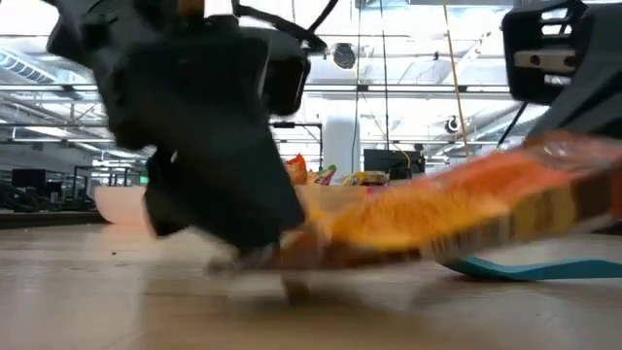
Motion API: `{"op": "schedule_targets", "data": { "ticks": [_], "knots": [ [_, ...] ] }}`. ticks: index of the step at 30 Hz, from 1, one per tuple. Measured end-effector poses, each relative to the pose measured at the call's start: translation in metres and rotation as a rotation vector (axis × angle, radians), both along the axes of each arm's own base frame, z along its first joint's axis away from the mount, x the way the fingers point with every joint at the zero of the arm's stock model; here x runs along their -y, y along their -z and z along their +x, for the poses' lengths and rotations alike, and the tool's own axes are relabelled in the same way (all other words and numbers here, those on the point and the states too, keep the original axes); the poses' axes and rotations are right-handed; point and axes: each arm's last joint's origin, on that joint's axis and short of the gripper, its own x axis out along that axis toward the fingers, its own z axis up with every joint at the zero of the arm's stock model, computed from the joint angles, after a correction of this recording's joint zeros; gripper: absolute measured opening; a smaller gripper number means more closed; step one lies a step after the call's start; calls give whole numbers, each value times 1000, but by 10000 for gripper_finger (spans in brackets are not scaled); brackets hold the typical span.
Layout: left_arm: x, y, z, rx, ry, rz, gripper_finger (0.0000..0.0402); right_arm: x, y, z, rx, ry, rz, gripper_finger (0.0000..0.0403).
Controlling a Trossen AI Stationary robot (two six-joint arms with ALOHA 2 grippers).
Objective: Pick & Place Food Item
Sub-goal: Put the orange seasoning pack into the red bin
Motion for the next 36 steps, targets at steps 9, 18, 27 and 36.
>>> {"op": "schedule_targets", "data": {
  "ticks": [9,18,27,36],
  "knots": [
    [-14,-21,2,27,-9,6,145,-5,-22,-21,19,47,-62,1],
    [-18,-36,15,200,21,-40,145,0,-55,-45,59,127,-101,0],
    [-29,-58,29,406,81,-170,155,3,-79,-68,123,171,-175,0],
    [-40,-64,35,448,22,-225,242,-2,-92,-89,203,196,-227,0]
  ]
}}
